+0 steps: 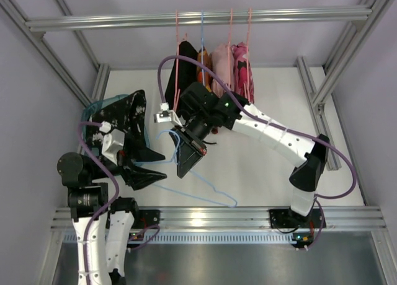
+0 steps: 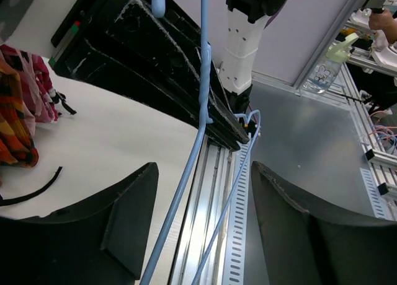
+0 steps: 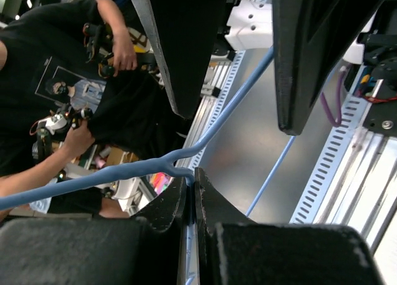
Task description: Remove the trousers from the hanger
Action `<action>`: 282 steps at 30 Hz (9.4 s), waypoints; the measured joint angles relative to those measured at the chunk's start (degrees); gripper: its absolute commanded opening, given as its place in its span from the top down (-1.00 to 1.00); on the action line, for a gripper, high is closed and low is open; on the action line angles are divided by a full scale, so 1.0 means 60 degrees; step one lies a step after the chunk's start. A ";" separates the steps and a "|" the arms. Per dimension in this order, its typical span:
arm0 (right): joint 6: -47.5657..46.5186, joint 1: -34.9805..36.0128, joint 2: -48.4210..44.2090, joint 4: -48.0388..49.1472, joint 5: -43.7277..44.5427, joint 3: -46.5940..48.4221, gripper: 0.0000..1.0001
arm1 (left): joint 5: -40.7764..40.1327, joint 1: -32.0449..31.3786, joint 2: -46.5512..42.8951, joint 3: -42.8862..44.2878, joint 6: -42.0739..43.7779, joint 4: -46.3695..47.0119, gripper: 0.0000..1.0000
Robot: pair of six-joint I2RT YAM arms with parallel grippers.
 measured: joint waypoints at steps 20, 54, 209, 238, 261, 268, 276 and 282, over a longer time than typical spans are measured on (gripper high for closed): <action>0.1155 0.0321 -0.0525 0.0820 0.0688 -0.0667 -0.07 | 0.0412 0.0346 -0.0029 0.0004 -0.0040 0.0204 1.00; -0.1217 -0.1315 -0.4029 0.0182 0.4666 -0.4339 0.86 | 0.0164 0.0546 0.0987 0.0197 0.0324 0.0168 1.00; -0.1821 -1.2812 -0.7992 -0.0852 0.7235 -0.3450 -0.99 | -0.5606 0.0324 0.7056 0.5872 0.1435 -0.4073 -0.77; -0.1461 -1.2815 -0.8011 -0.0954 0.5967 -0.3461 -0.99 | -0.6612 -0.2827 0.9311 0.3872 -0.3173 0.3468 0.17; -0.1056 -1.2815 -0.7978 -0.0863 0.5053 -0.3461 -0.99 | -0.7391 -0.2801 0.8382 0.3778 -0.5107 0.4692 1.00; -0.0127 -1.2815 -0.7938 -0.0124 0.4699 -0.3464 -0.99 | -0.7559 -0.2805 0.7446 0.2911 -0.5162 0.4594 1.00; 0.2259 -1.1970 -0.7730 0.2801 0.5151 -0.3683 -0.99 | -0.7876 -0.2827 0.5144 0.0794 -0.5421 0.4634 1.00; 0.2441 -0.8142 -0.6258 0.3705 0.6645 -0.2670 -0.97 | -0.8043 -0.2827 0.4346 0.0364 -0.5446 0.4513 1.00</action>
